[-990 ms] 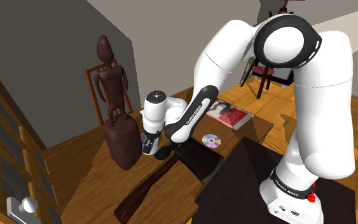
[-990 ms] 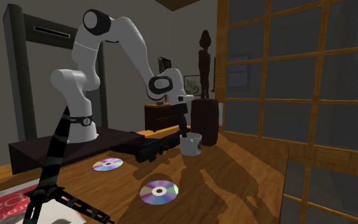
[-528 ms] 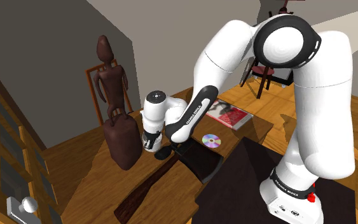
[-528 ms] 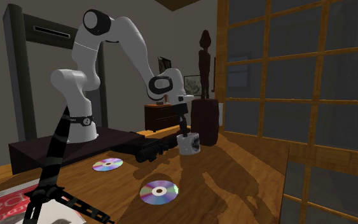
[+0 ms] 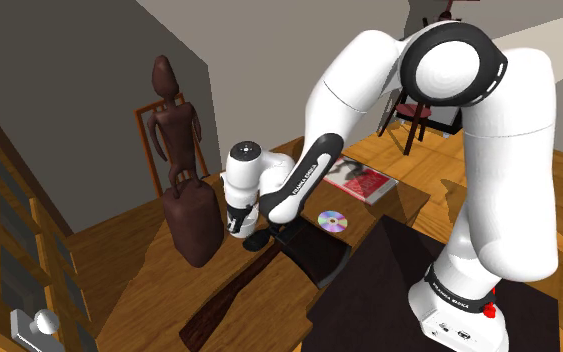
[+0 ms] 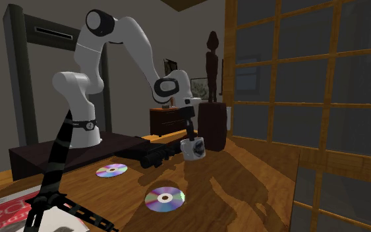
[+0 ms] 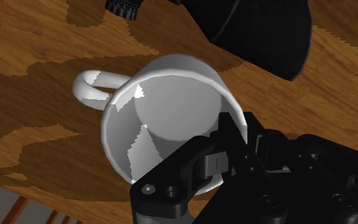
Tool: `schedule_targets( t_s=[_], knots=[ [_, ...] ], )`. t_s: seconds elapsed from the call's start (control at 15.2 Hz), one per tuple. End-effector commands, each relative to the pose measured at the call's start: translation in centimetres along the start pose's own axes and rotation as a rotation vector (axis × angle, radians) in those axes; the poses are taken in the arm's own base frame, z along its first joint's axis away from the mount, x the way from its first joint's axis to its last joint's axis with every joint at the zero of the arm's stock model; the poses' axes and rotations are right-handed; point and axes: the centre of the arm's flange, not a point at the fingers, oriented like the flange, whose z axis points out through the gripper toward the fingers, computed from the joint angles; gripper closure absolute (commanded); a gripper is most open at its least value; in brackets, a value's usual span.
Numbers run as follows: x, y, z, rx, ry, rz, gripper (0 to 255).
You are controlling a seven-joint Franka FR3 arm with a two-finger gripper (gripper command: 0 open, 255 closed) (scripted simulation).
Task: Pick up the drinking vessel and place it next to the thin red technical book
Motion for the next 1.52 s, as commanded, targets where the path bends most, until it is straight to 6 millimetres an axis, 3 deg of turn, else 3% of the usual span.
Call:
schedule_targets(
  t_s=[0.0, 1.45],
  knots=[
    [0.1, 0.1, -0.7, 0.001, -0.002, -0.001, 255],
    [2.6, 1.9, -11.9, 0.001, -0.002, -0.001, 255]
  ],
)
